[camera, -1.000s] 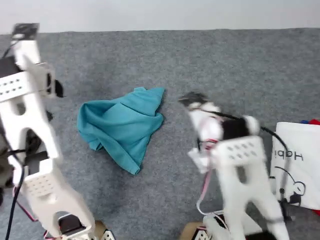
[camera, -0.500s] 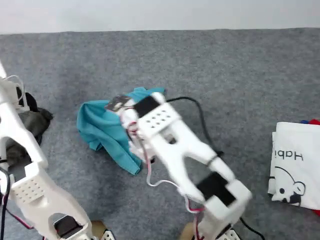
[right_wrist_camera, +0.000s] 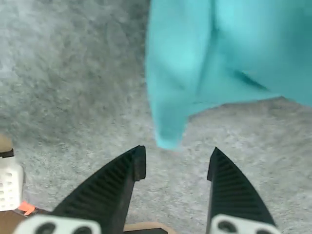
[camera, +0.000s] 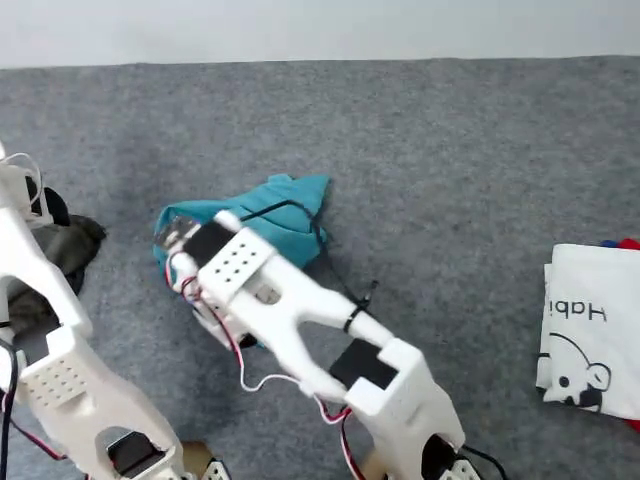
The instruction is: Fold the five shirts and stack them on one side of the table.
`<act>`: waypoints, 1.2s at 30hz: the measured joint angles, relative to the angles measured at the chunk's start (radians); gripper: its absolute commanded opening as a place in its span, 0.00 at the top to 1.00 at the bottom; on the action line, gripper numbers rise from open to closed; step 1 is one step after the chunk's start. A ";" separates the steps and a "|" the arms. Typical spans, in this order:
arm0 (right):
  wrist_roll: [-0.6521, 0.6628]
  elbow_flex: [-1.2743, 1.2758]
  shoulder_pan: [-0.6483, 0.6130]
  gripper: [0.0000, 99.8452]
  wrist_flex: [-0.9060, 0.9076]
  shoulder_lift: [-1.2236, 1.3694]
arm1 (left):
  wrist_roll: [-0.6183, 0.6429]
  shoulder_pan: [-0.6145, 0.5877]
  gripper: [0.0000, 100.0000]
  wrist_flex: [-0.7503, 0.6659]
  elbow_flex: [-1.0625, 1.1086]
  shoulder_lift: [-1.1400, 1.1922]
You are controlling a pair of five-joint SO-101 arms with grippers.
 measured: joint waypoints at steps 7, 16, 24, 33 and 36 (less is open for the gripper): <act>0.000 0.000 -0.035 0.85 -0.018 0.109 | 0.003 0.000 0.79 0.000 0.000 0.000; 0.000 0.000 -0.035 0.90 -0.083 0.183 | 0.003 0.000 0.79 0.000 0.000 0.000; 0.002 0.000 -0.012 0.88 -0.083 0.186 | 0.005 0.000 0.79 0.000 0.000 0.000; 0.014 0.000 -0.008 0.82 -0.071 0.186 | 0.005 0.000 0.79 0.000 0.005 0.000; 0.014 0.000 -0.008 0.82 -0.071 0.186 | 0.005 0.000 0.79 0.000 0.005 0.000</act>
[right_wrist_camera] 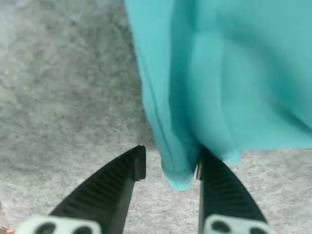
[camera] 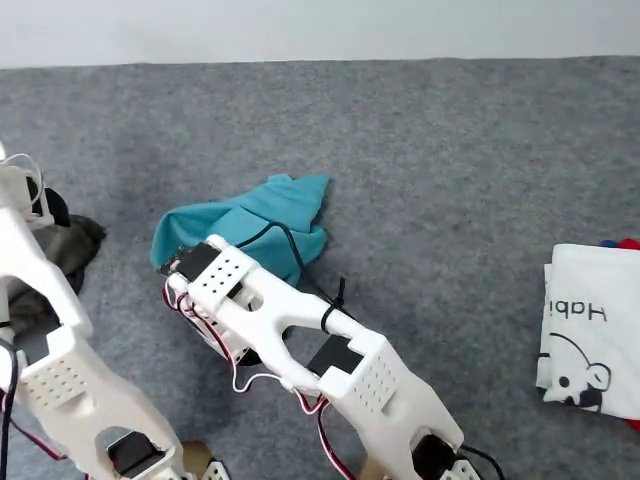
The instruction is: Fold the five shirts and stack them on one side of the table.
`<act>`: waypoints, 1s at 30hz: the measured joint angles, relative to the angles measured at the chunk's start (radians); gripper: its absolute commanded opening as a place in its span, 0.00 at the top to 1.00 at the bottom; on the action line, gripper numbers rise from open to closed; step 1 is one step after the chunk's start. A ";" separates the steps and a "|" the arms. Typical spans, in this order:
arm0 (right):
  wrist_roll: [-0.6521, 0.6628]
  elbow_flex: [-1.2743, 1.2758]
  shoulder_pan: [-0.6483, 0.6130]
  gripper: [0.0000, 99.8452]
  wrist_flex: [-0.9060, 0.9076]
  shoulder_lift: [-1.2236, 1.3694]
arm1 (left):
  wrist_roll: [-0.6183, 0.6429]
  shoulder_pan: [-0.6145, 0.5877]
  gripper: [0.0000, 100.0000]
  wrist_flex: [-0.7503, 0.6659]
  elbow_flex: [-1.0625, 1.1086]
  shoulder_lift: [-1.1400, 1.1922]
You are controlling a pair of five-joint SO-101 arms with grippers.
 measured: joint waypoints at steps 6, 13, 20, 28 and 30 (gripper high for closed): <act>0.014 0.000 0.000 0.87 -0.003 0.000 | 0.000 0.000 0.79 0.000 0.003 0.000; 0.081 -0.025 0.006 0.99 -0.023 0.038 | 0.000 0.000 0.82 0.000 0.087 0.000; 0.186 -0.051 0.040 0.99 0.018 0.048 | 0.000 0.000 0.85 -0.011 0.106 0.005; 0.299 -0.170 0.252 0.99 0.081 -0.091 | 0.000 0.018 0.85 -0.003 0.077 0.005; 0.324 -0.178 0.310 0.99 0.081 -0.153 | 0.000 0.048 0.85 -0.002 0.060 0.005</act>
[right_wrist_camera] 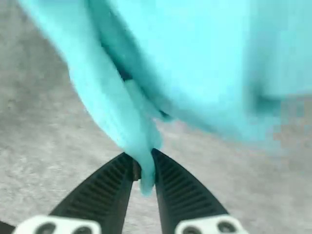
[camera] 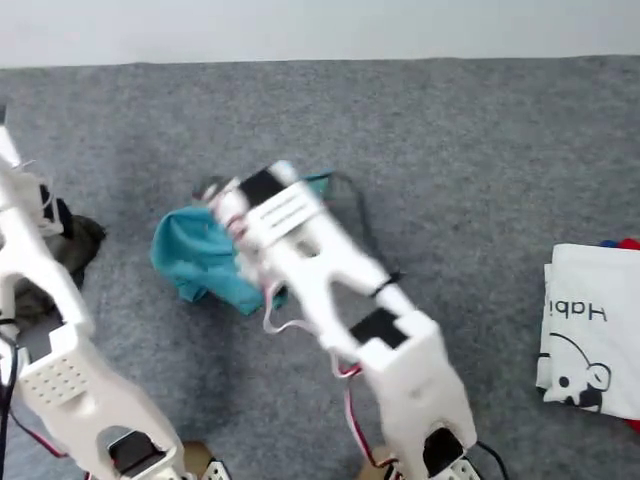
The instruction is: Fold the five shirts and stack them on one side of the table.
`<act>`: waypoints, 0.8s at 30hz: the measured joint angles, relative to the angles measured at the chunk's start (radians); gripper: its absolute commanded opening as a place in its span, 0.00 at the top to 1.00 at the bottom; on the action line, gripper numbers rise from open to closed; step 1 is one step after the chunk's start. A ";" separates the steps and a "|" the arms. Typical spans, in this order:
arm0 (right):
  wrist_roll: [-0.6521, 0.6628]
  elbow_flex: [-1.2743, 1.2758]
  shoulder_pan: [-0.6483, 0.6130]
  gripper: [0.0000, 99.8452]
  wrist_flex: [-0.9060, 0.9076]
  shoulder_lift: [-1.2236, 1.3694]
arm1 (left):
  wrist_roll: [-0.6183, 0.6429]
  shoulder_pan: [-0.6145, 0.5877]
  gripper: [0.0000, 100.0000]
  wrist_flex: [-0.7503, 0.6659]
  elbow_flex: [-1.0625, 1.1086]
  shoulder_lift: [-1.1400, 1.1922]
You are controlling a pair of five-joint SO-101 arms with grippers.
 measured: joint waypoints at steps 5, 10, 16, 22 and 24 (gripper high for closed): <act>0.020 0.000 0.144 0.99 0.002 -0.101 | 0.000 0.107 0.85 0.000 -0.018 0.000; 0.020 -0.002 0.318 0.99 0.002 -0.157 | 0.000 0.261 0.85 0.000 -0.018 0.000; 0.035 -0.002 0.519 0.99 0.002 -0.206 | 0.000 0.436 0.85 0.003 -0.018 0.000; 0.048 -0.002 0.617 0.99 -0.002 -0.206 | -0.002 0.562 0.85 0.003 -0.015 0.000; 0.049 -0.002 0.641 0.99 -0.008 -0.206 | -0.029 0.594 0.85 0.003 0.011 0.000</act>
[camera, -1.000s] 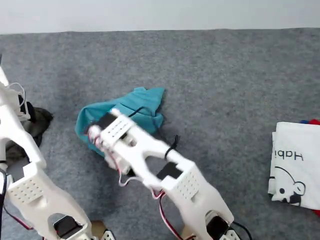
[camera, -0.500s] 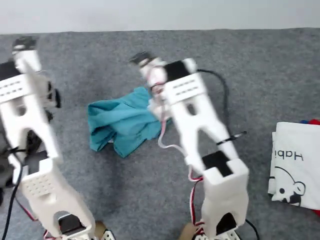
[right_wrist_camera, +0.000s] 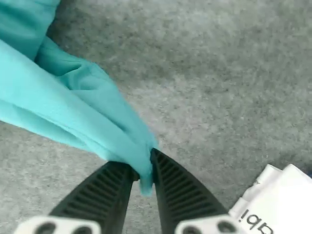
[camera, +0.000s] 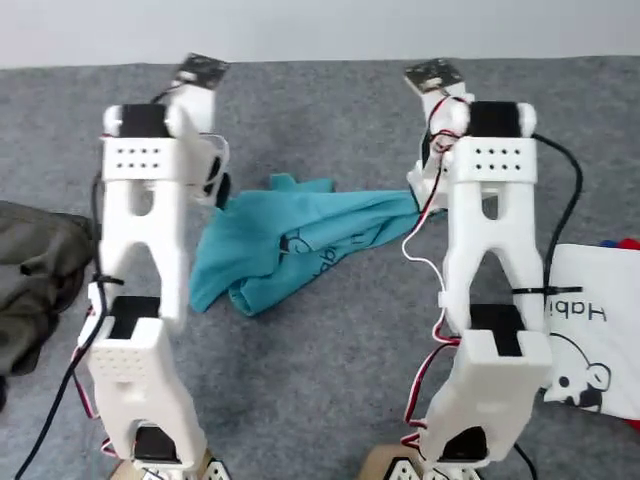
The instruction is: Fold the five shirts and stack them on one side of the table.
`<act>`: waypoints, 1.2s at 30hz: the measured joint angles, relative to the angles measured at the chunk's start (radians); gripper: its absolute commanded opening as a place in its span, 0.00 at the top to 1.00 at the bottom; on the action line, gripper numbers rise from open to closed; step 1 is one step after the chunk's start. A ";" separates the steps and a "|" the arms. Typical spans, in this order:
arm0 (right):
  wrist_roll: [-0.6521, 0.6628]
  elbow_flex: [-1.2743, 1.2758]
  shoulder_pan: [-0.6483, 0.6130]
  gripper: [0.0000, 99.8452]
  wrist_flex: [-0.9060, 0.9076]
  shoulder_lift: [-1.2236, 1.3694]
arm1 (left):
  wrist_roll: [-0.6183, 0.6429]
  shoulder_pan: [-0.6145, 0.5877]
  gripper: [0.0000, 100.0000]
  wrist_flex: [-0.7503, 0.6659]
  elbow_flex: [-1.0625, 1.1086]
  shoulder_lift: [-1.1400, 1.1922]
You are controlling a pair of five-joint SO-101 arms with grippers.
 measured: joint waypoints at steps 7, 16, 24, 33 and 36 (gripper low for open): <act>0.000 0.000 0.121 0.99 -0.069 0.005 | -0.118 0.035 0.85 0.000 0.195 -0.038; 0.000 0.000 0.137 0.99 -0.077 0.041 | -0.324 0.041 0.85 0.000 0.476 -0.203; 0.000 0.000 0.137 0.99 -0.077 0.041 | -0.407 0.061 0.83 -0.011 0.629 -0.233; -0.006 0.000 0.137 0.99 -0.071 0.041 | -0.411 0.048 0.80 -0.170 0.690 -0.153; -0.006 0.000 0.137 0.99 -0.057 0.041 | -0.411 0.048 0.80 -0.213 0.690 -0.101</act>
